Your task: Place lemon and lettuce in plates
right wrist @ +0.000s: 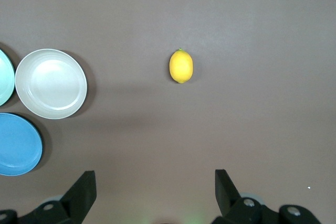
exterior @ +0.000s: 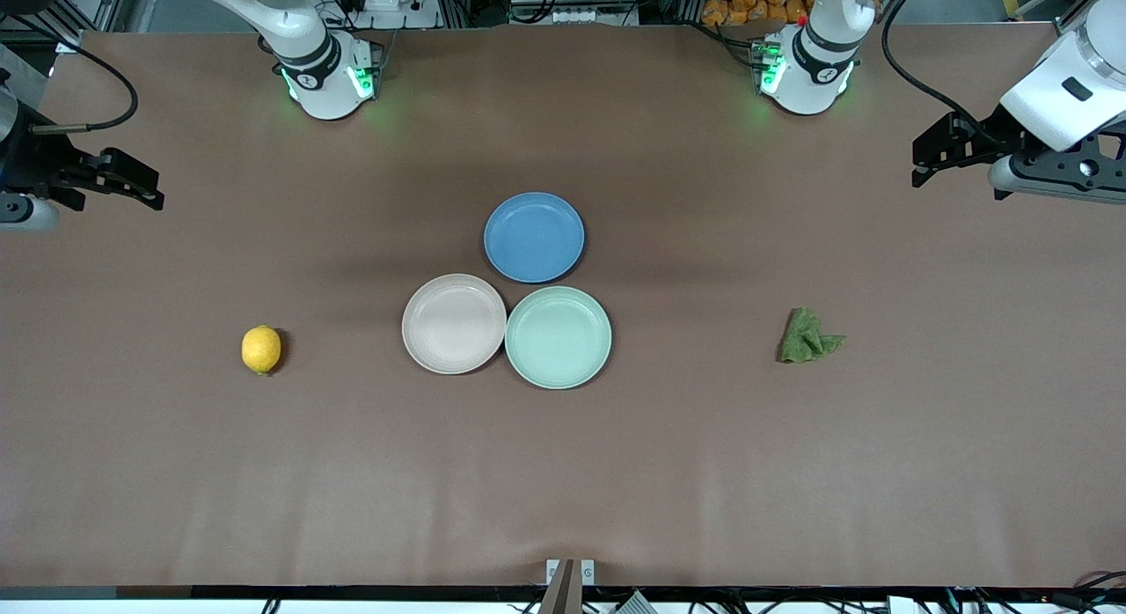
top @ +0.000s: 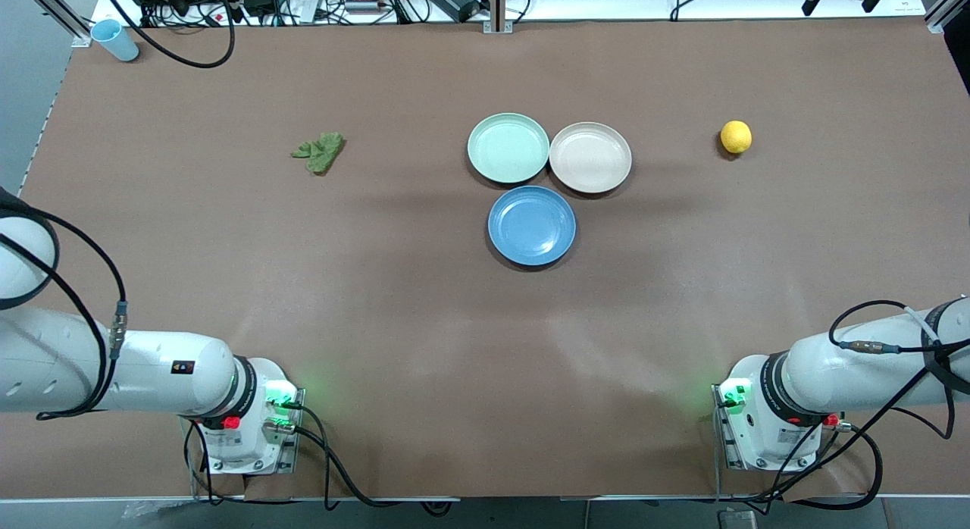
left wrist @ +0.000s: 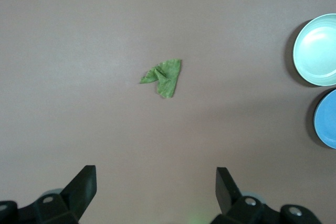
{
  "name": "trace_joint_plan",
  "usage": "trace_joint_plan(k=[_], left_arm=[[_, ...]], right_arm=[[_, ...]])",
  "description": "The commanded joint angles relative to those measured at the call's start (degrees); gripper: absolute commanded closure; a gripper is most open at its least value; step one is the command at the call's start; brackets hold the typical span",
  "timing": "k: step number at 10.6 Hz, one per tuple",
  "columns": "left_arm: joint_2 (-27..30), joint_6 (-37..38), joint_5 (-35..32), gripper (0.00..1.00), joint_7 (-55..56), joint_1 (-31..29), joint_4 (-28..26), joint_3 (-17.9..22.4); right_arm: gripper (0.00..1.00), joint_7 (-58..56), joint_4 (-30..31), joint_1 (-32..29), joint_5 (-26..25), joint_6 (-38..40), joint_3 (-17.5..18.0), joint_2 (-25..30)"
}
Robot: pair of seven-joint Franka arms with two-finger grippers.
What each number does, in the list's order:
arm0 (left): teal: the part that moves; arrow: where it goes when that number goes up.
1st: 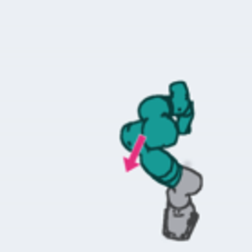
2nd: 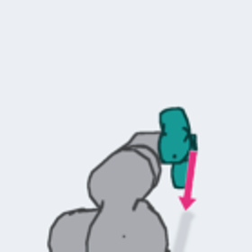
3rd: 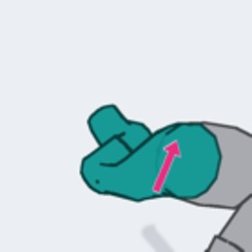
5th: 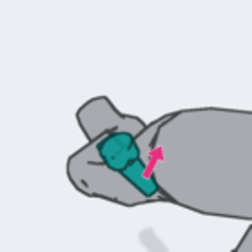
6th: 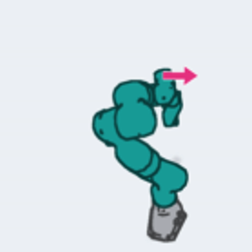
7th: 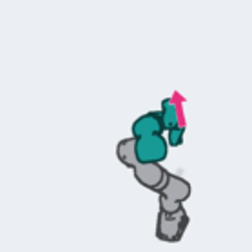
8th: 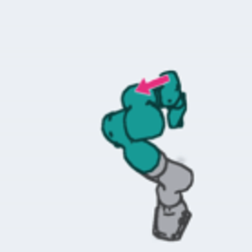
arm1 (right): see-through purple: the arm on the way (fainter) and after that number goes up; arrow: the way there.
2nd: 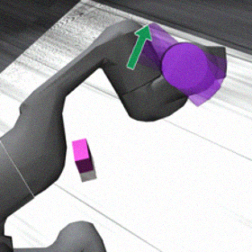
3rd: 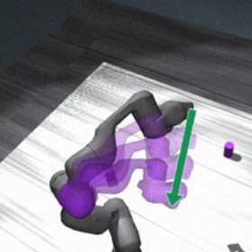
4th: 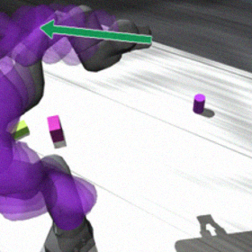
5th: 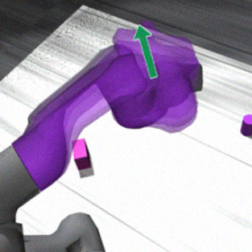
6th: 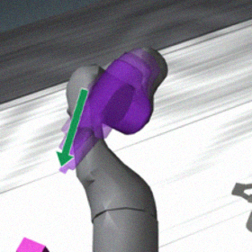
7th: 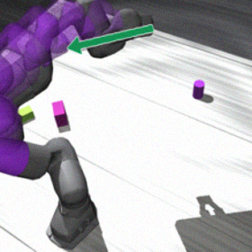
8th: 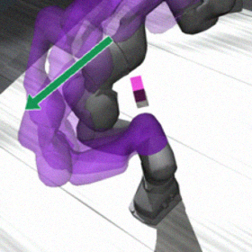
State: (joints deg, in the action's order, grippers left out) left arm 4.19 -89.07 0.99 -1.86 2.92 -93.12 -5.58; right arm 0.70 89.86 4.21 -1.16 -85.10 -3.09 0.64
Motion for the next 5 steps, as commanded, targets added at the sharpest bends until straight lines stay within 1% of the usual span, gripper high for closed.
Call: trace_joint_plan(k=[1, 5], left_arm=[[0.3, 0.0, -1.1, 0.0, 1.2, -0.3, -0.2, -0.5], [0.3, -0.1, -1.1, 0.0, 1.2, -0.2, -0.7, -0.5]], right_arm=[[0.0, -0.1, -0.7, -0.3, -0.2, 0.2, 0.0, -0.5], [0.0, -0.1, -0.7, -0.3, -0.2, 0.3, 0.1, -0.7]])
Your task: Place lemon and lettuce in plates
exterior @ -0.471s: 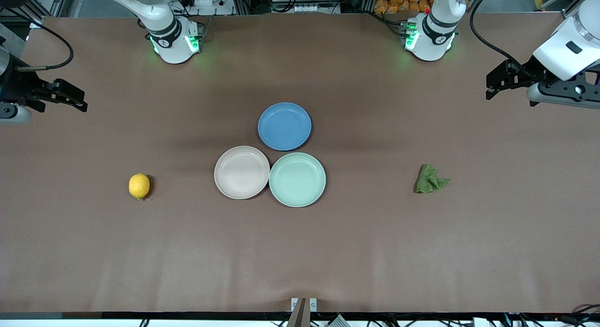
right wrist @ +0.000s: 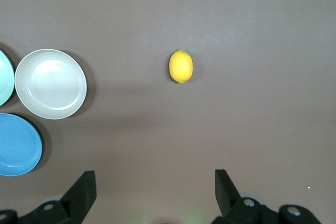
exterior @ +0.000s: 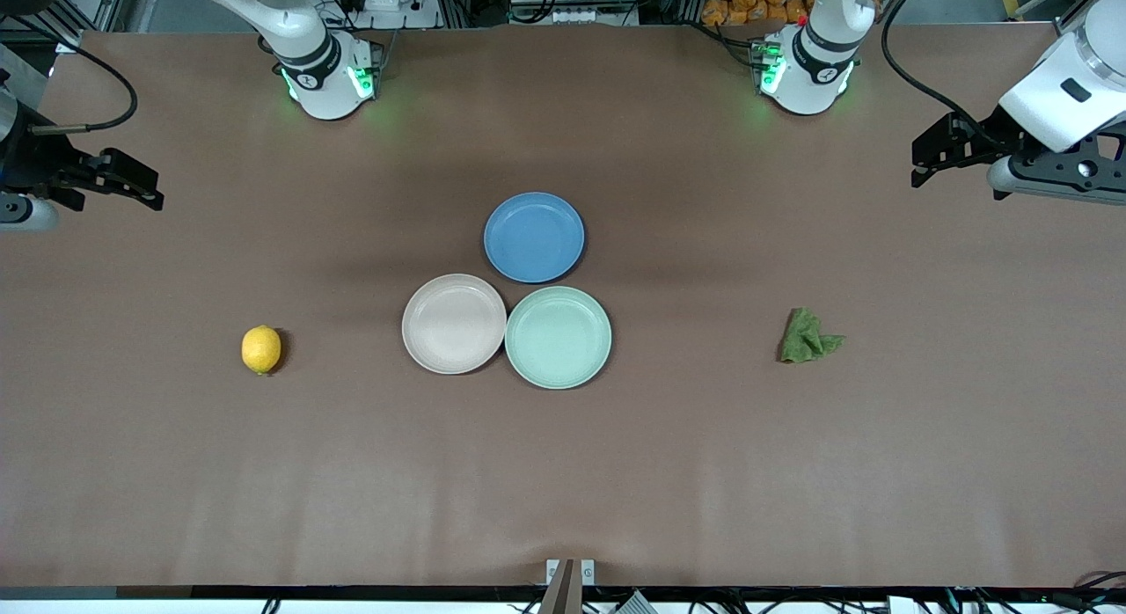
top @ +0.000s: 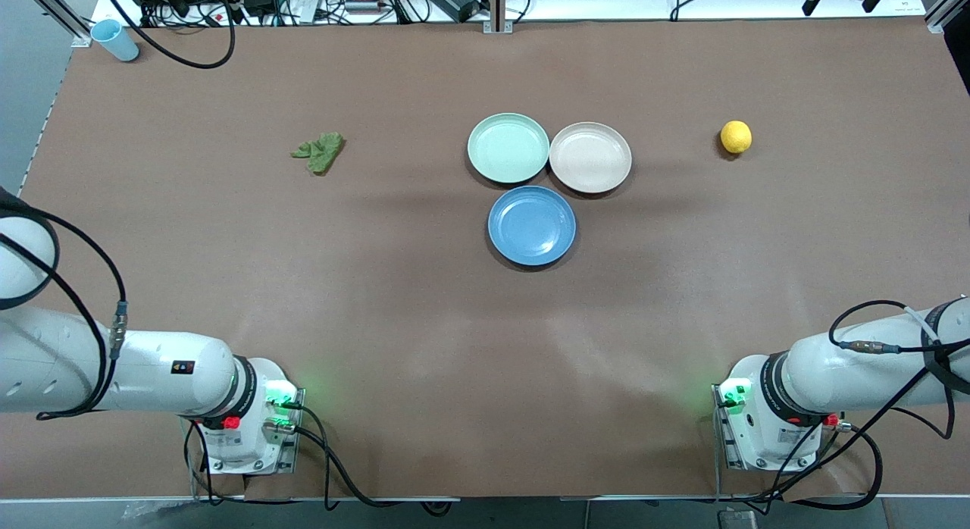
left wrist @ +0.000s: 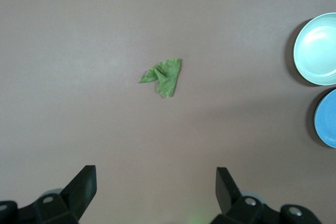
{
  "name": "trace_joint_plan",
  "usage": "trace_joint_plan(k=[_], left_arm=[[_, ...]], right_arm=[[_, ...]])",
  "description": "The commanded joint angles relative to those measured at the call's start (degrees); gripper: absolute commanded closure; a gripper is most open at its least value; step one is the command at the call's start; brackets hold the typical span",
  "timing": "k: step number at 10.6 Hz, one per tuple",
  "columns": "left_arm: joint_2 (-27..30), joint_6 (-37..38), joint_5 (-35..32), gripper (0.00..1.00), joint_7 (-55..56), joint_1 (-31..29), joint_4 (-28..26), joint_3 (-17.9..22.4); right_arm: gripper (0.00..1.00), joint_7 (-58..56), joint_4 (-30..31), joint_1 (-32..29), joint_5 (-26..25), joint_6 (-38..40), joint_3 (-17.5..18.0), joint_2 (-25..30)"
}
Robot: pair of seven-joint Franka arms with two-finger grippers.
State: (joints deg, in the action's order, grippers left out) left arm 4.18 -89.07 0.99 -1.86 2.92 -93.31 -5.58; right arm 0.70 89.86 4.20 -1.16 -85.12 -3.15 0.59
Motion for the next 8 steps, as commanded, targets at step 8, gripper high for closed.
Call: trace_joint_plan(k=[8], left_arm=[[0.0, -3.8, -1.2, 0.0, 1.2, 0.3, -4.9, -0.8]], right_arm=[[0.0, -0.1, -0.1, -1.3, -0.1, 0.7, 0.1, -0.7]])
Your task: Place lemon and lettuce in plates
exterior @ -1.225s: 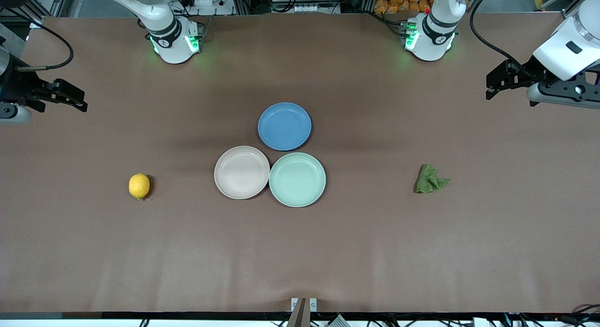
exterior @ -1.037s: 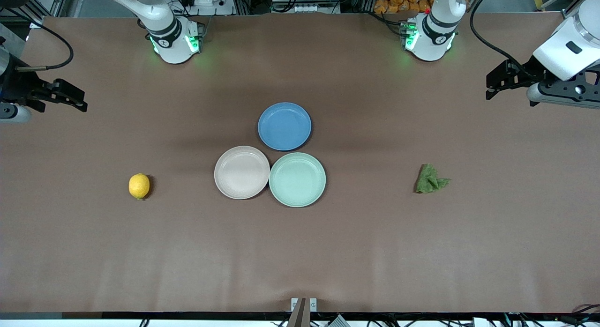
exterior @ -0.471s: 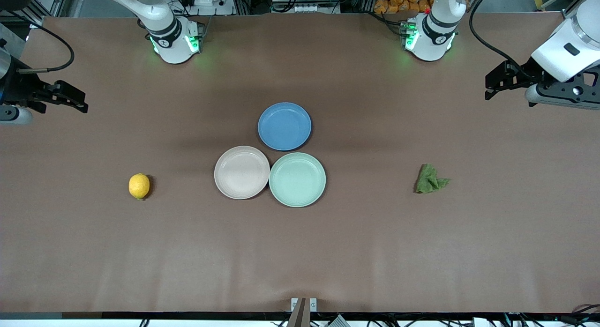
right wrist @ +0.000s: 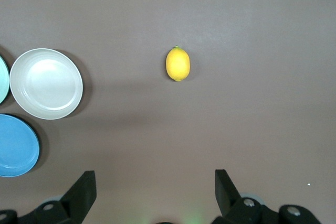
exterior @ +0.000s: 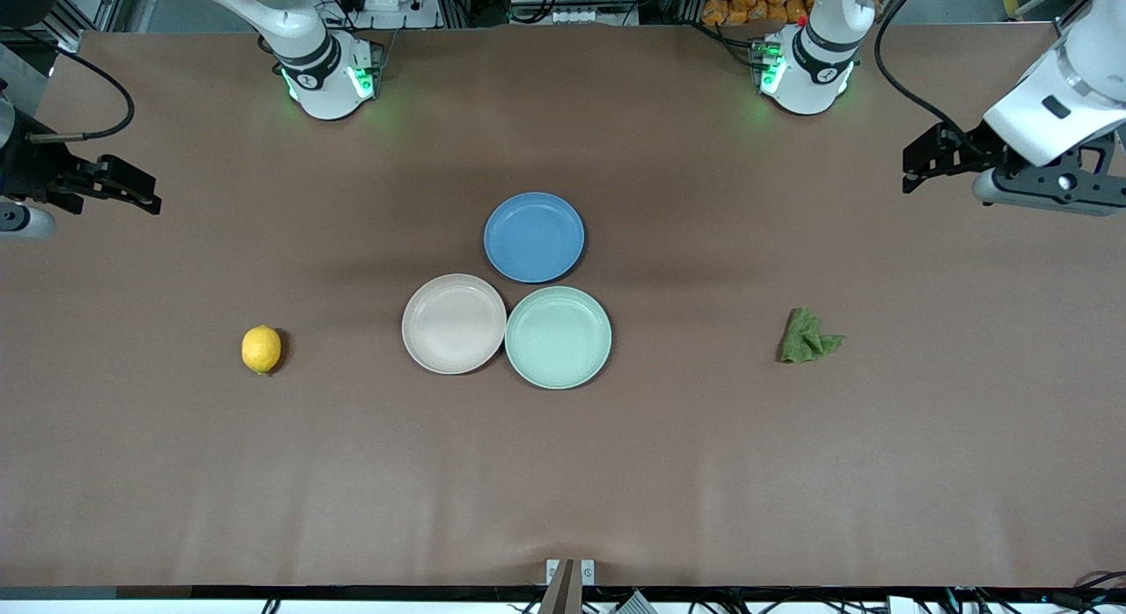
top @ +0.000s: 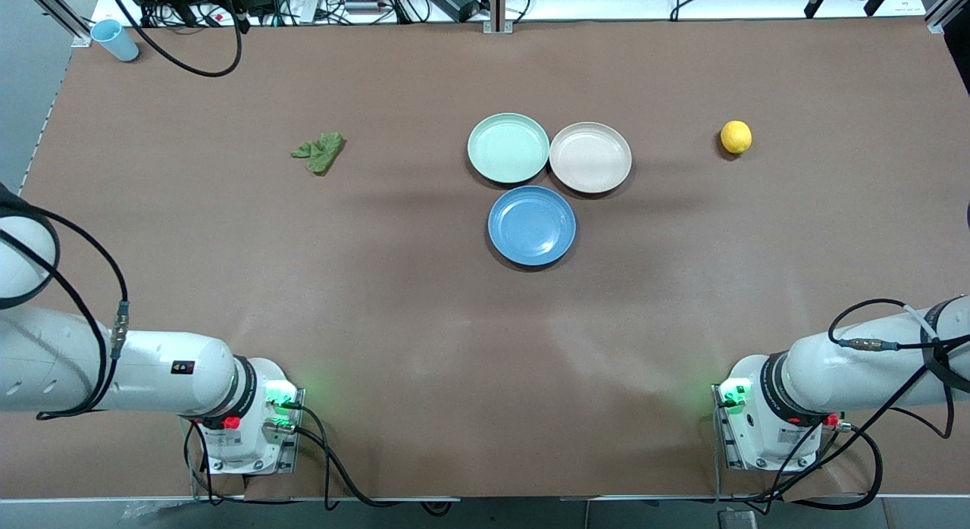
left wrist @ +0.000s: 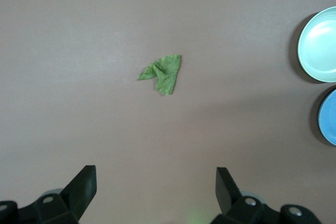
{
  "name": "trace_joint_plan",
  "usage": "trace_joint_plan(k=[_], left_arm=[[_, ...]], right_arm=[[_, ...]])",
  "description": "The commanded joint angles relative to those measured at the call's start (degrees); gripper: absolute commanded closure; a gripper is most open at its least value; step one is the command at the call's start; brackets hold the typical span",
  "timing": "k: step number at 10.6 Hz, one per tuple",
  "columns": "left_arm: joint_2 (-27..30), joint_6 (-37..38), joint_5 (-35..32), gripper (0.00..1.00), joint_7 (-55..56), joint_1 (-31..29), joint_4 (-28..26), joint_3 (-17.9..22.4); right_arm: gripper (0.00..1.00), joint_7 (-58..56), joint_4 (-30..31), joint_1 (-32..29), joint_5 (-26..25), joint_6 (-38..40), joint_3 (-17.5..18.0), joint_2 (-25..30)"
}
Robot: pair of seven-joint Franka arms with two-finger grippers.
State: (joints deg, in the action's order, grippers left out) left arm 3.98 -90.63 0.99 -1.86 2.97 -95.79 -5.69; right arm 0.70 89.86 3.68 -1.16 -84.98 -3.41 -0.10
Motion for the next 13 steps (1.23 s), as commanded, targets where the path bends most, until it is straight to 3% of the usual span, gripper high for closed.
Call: trace_joint_plan(k=[1, 4, 11, 13], left_arm=[[0.1, -3.7, -1.3, 0.0, 1.2, 0.3, -3.9, -1.8], [-0.6, -9.9, -1.5, 0.0, 1.3, 0.2, -9.0, -2.6], [-7.7, -13.0, -1.4, 0.0, 1.8, 0.5, -9.5, -2.9], [-8.1, -17.4, -1.4, 0.0, 2.4, 0.6, -12.6, -3.0]], right_arm=[[0.0, -0.3, 0.2, -1.6, 0.0, 0.4, 0.3, 0.0], [0.0, -1.8, 0.6, -2.4, 0.0, 0.4, 0.3, 0.0], [0.0, -1.8, 0.7, -2.4, 0.0, 0.6, 0.3, 0.0], [0.0, -1.8, 0.7, -2.3, 0.0, 0.5, 0.3, 0.0]])
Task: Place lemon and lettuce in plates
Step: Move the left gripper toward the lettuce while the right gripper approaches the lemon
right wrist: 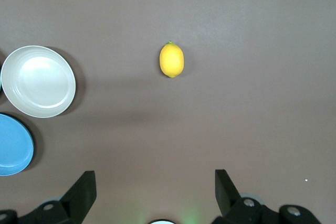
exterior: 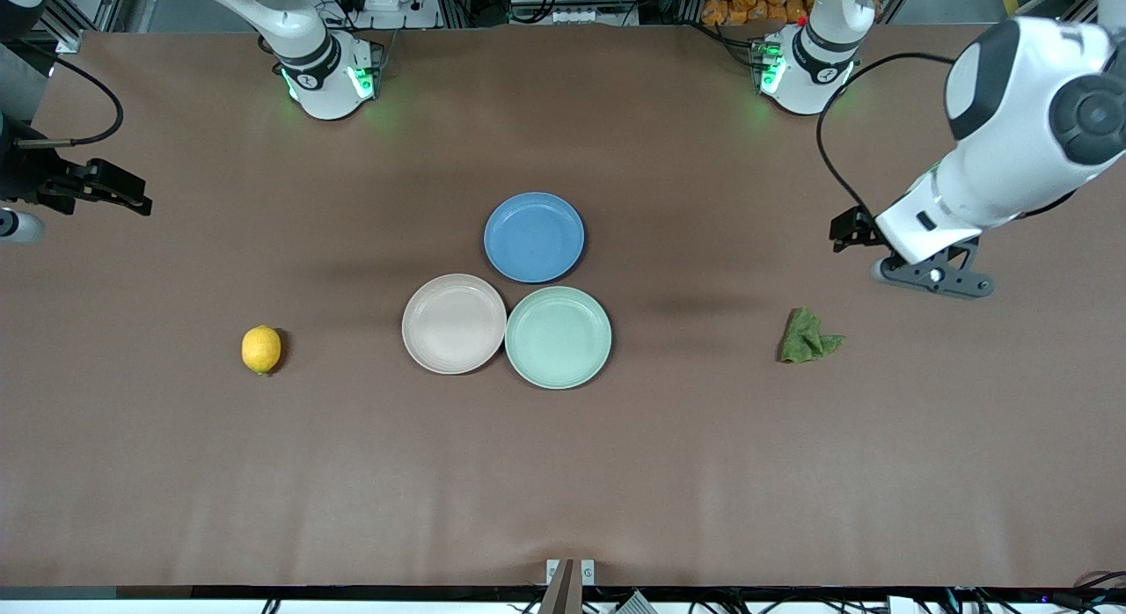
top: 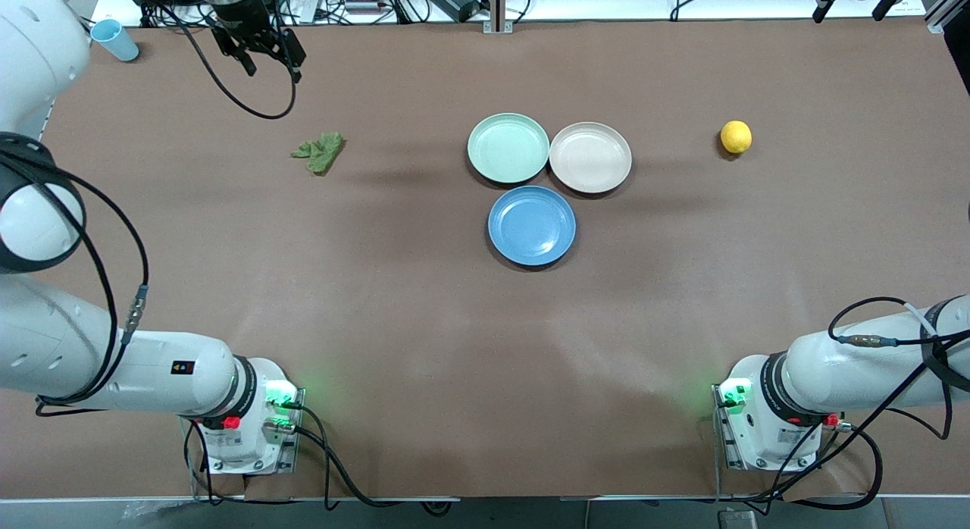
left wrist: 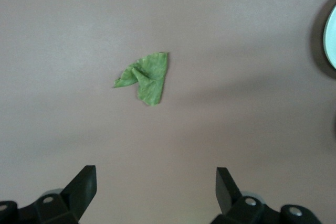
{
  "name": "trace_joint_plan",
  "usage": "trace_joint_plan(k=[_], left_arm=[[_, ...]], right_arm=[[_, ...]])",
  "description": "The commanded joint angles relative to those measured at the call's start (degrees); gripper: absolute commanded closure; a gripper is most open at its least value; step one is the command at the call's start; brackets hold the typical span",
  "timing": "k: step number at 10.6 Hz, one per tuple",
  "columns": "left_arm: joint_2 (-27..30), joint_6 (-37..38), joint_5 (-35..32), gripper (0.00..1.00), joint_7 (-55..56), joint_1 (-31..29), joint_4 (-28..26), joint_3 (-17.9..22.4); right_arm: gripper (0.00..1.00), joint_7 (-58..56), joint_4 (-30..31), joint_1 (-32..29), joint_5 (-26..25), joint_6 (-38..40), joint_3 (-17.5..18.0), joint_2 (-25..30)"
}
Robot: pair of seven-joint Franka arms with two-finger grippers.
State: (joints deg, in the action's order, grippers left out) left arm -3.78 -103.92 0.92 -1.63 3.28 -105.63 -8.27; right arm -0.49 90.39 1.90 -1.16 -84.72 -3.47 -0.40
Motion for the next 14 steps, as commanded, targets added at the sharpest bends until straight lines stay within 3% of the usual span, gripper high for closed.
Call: trace_joint_plan(k=[1, 4, 7, 14], left_arm=[[-0.5, -6.0, -1.5, 0.0, 2.2, 0.3, -4.3, -0.3], [-4.4, -8.7, -1.5, 0.0, 2.0, 0.1, -3.7, -0.3], [-5.3, -9.0, -5.8, 0.0, 0.8, 1.6, -3.1, -0.7], [-8.2, -16.8, -4.7, 0.0, -2.3, -0.6, -8.4, -0.7]], right_arm=[[0.0, -0.7, 0.1, -0.5, 0.0, 0.3, 0.5, 0.3], [0.0, -0.7, 0.2, -0.5, 0.0, 0.3, 0.4, 0.3], [0.0, -0.7, 0.5, -0.4, 0.0, 0.3, 0.4, 0.3], [0.0, -0.7, 0.5, -0.4, 0.0, 0.2, 0.5, 0.3]])
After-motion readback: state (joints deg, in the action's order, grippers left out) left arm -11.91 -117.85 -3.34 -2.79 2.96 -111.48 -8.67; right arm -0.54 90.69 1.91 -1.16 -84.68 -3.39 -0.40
